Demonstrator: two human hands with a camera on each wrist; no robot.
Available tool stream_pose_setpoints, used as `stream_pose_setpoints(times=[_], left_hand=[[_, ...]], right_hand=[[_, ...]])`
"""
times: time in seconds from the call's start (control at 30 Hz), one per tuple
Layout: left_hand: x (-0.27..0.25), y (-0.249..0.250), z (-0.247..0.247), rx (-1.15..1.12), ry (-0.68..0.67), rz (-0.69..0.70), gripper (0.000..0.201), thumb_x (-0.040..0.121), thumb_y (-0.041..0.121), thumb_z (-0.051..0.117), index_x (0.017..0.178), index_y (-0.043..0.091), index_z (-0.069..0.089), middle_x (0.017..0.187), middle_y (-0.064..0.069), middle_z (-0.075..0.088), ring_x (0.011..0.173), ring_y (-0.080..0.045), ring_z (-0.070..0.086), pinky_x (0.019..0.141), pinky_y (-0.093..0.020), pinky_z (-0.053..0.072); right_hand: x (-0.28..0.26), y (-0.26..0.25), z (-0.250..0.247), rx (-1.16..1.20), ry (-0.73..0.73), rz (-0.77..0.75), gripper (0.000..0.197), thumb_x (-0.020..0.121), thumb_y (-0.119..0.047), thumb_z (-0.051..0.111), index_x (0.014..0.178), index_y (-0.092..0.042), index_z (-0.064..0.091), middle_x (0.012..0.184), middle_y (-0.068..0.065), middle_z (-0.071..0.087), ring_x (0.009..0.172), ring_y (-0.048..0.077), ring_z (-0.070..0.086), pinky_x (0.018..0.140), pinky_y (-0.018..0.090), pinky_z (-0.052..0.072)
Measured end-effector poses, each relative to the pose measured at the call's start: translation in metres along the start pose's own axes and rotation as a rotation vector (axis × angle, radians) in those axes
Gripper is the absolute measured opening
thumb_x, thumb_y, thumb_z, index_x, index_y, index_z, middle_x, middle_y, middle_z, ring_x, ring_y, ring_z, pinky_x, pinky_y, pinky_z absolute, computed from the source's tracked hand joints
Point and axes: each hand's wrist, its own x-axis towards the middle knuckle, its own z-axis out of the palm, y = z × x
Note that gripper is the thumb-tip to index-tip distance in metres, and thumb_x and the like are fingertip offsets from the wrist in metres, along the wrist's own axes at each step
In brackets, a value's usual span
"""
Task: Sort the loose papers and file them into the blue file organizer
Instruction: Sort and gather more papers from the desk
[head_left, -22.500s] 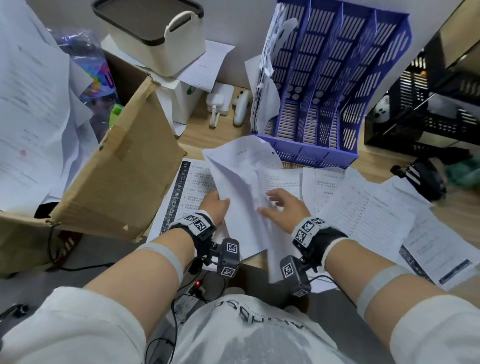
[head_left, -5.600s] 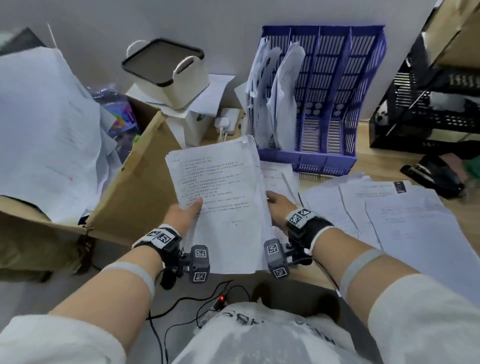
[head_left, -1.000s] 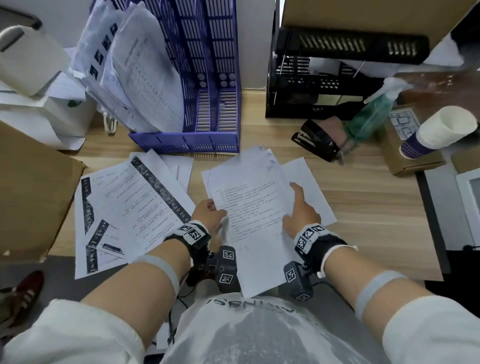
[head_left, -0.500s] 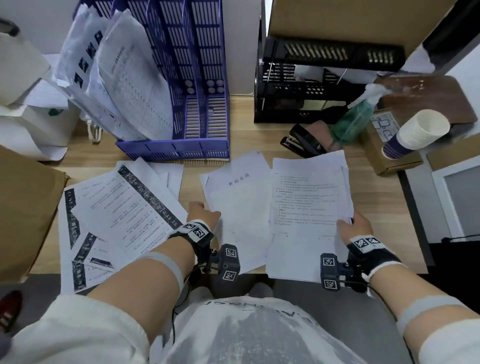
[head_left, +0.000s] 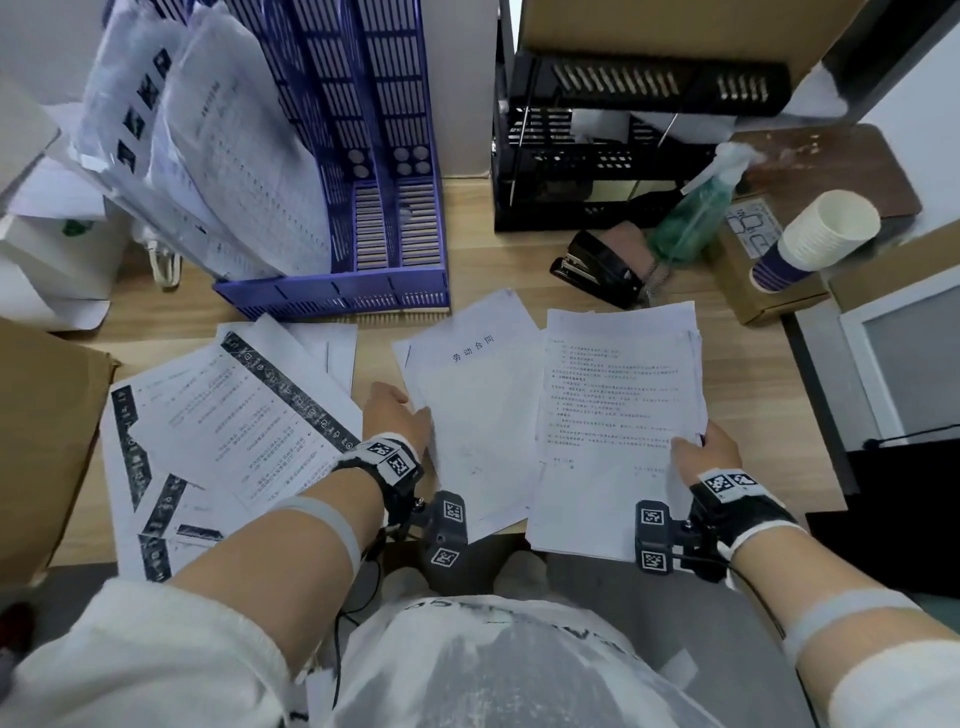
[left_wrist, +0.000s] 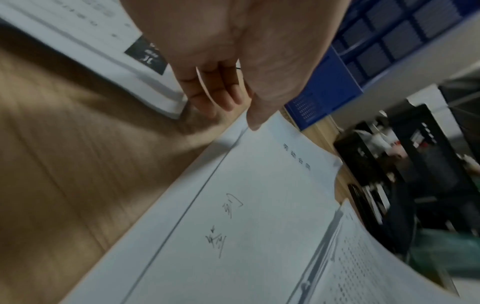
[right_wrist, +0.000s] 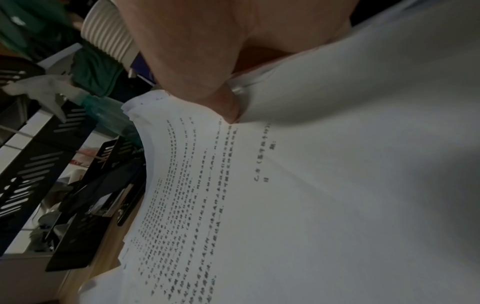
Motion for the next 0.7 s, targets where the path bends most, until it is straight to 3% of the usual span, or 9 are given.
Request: stream_pose_setpoints(times=[0.1, 0.17, 0.23, 0.33, 0.47, 0.57, 0.63, 0.7], left_hand=[[0.009, 0.014, 0.011, 0.166, -0.055, 0.249, 0.031, 0.081, 0.018, 0.070, 0.109, 0.019, 0.055, 0.112, -0.012, 0.061, 0.095, -0.025, 0.062, 0.086, -0.035, 0.052], [0.013, 0.029, 0.022, 0.350, -0.128, 0.382, 0.052, 0.080, 0.027, 0.073, 0.127, 0.023, 0.052, 0.129, -0.011, 0.052, 0.116, -0.027, 0.055, 0.100, -0.039, 0.047], [0.014, 0.044, 0.034, 0.559, -0.179, 0.447, 0.074, 0.075, 0.042, 0.076, 0.138, 0.026, 0.041, 0.138, -0.008, 0.044, 0.129, -0.029, 0.046, 0.102, -0.043, 0.044], [0.014, 0.060, 0.046, 0.818, -0.138, 0.462, 0.085, 0.061, 0.058, 0.078, 0.129, 0.025, 0.040, 0.129, -0.007, 0.044, 0.123, -0.030, 0.044, 0.092, -0.043, 0.045], [0.019, 0.067, 0.059, 0.875, -0.168, 0.330, 0.101, 0.054, 0.058, 0.083, 0.132, 0.022, 0.029, 0.123, -0.009, 0.046, 0.120, -0.034, 0.048, 0.098, -0.048, 0.044], [0.023, 0.070, 0.059, 0.714, -0.309, 0.257, 0.085, 0.067, 0.042, 0.083, 0.129, 0.019, 0.029, 0.111, -0.008, 0.057, 0.097, -0.034, 0.059, 0.084, -0.043, 0.050], [0.022, 0.071, 0.053, 0.642, -0.371, 0.299, 0.055, 0.078, 0.028, 0.075, 0.123, 0.013, 0.047, 0.110, -0.010, 0.062, 0.094, -0.032, 0.060, 0.077, -0.035, 0.048], [0.019, 0.070, 0.043, 0.510, -0.386, 0.337, 0.020, 0.080, 0.016, 0.068, 0.099, 0.012, 0.064, 0.100, -0.009, 0.066, 0.091, -0.029, 0.061, 0.073, -0.030, 0.046]], right_hand=[[-0.001, 0.006, -0.006, 0.012, 0.005, 0.033, 0.034, 0.092, -0.002, 0.046, 0.123, -0.005, 0.060, 0.120, 0.013, 0.064, 0.092, 0.021, 0.052, 0.084, 0.025, 0.038], [-0.001, 0.010, -0.011, 0.023, -0.006, 0.050, 0.034, 0.092, -0.003, 0.046, 0.122, -0.007, 0.060, 0.118, 0.012, 0.063, 0.092, 0.021, 0.053, 0.085, 0.025, 0.038], [0.001, 0.014, -0.016, 0.039, -0.017, 0.059, 0.033, 0.092, -0.005, 0.047, 0.123, -0.009, 0.060, 0.115, 0.009, 0.063, 0.094, 0.021, 0.054, 0.086, 0.025, 0.040], [0.005, 0.021, -0.022, 0.075, -0.018, 0.068, 0.034, 0.093, -0.005, 0.048, 0.125, -0.010, 0.060, 0.108, 0.002, 0.061, 0.095, 0.019, 0.054, 0.086, 0.025, 0.040], [0.010, 0.026, -0.034, 0.097, -0.010, 0.081, 0.034, 0.094, -0.006, 0.048, 0.125, -0.011, 0.059, 0.103, 0.000, 0.058, 0.093, 0.018, 0.054, 0.083, 0.024, 0.040], [0.016, 0.029, -0.042, 0.118, -0.012, 0.088, 0.033, 0.094, -0.006, 0.049, 0.125, -0.010, 0.059, 0.104, 0.001, 0.058, 0.094, 0.019, 0.054, 0.084, 0.024, 0.039], [0.021, 0.030, -0.046, 0.129, -0.019, 0.099, 0.031, 0.093, -0.007, 0.051, 0.122, -0.014, 0.059, 0.106, 0.000, 0.059, 0.096, 0.020, 0.055, 0.086, 0.026, 0.040], [0.029, 0.032, -0.046, 0.149, -0.015, 0.108, 0.030, 0.092, -0.010, 0.054, 0.120, -0.019, 0.060, 0.114, -0.002, 0.062, 0.102, 0.023, 0.058, 0.093, 0.030, 0.043]])
